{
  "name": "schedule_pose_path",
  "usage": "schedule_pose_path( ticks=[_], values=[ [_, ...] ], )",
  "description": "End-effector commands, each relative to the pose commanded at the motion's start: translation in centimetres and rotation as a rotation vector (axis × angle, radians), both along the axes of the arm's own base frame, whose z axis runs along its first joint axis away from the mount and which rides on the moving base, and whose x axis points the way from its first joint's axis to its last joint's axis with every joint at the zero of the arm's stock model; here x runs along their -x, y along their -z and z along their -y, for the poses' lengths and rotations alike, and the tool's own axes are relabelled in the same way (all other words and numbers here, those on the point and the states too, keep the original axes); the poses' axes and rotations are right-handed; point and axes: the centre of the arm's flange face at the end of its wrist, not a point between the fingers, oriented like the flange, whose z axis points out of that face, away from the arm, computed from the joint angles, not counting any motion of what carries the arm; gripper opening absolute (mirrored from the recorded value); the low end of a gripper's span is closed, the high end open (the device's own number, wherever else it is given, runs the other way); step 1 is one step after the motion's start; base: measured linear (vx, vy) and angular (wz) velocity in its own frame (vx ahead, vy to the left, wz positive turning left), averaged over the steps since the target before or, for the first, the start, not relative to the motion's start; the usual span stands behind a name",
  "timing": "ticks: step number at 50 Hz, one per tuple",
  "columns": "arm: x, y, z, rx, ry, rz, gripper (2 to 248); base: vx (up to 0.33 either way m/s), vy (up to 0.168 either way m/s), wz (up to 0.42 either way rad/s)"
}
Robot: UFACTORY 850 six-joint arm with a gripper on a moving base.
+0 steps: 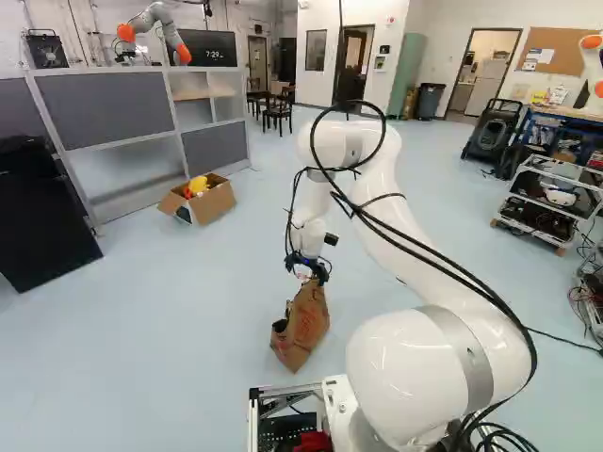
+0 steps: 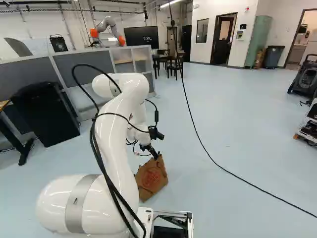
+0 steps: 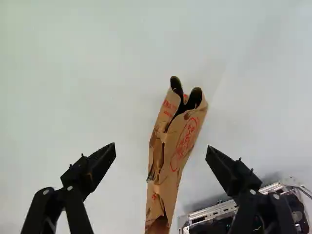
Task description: Pick up the grocery bag from the ground
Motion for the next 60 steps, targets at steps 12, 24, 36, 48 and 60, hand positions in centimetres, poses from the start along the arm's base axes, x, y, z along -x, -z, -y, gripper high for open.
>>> schedule_pose_path(
  ticks=[12,24,36,48,60],
  values=[
    [-0.2,1.8,0.0,0.001,0.000,-0.011,247,0.000,0.000,0.000],
    [-0.4,3.6,0.0,0.002,0.000,-0.020,247,0.000,0.000,0.000],
    [-0.5,5.4,0.0,0.002,0.000,-0.028,247,0.000,0.000,0.000],
    [-0.6,7.2,-0.1,0.003,0.000,-0.035,247,0.000,0.000,0.000],
    [-0.7,9.0,-0.1,0.004,0.000,-0.042,247,0.000,0.000,0.000]
  ],
)
